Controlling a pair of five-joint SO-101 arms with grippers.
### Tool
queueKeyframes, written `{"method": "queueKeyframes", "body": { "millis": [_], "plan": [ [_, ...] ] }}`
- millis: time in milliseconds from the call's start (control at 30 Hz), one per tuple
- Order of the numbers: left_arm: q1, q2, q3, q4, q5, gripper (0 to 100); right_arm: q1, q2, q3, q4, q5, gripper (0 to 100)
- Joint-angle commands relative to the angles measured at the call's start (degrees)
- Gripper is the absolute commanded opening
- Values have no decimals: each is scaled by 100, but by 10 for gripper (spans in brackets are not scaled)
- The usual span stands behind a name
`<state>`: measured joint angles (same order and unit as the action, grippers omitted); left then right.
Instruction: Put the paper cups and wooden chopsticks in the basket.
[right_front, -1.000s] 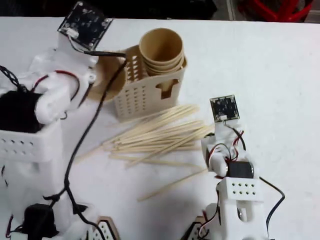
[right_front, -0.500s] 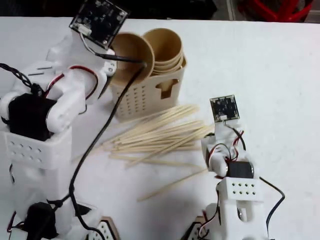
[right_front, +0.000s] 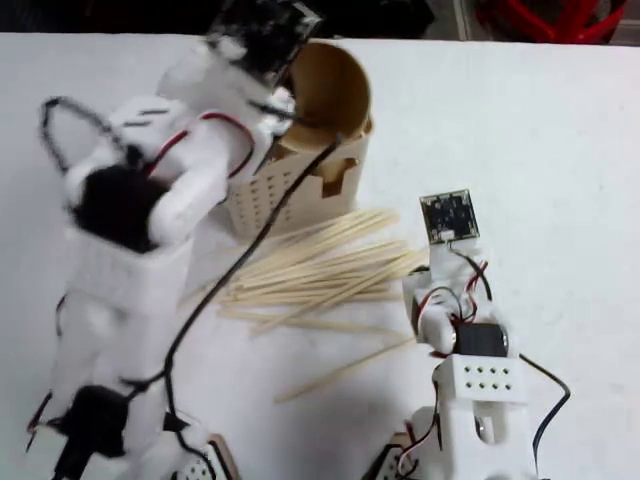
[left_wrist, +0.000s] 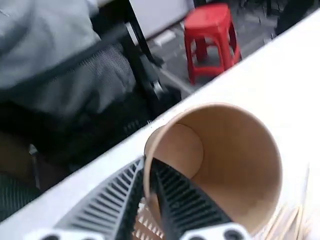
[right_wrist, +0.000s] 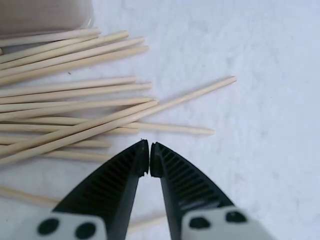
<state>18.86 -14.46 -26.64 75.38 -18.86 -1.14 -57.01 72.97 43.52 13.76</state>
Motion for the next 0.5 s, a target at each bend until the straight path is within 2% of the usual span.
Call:
{"method": "queueKeyframes", "body": {
  "millis": [0,233,400,467],
  "plan": [
    [84,391,-237,-149,53,20,40,-101,-44,-110,9,24],
    [48,462,-211,-334,53,26,40,-110,-44,-119,9,24],
    [40,664,-229,-668,70,145,40,-110,-44,-119,9,24],
    [13,840,-229,-897,193,150,40,-101,-44,-119,9,24]
  ]
}}
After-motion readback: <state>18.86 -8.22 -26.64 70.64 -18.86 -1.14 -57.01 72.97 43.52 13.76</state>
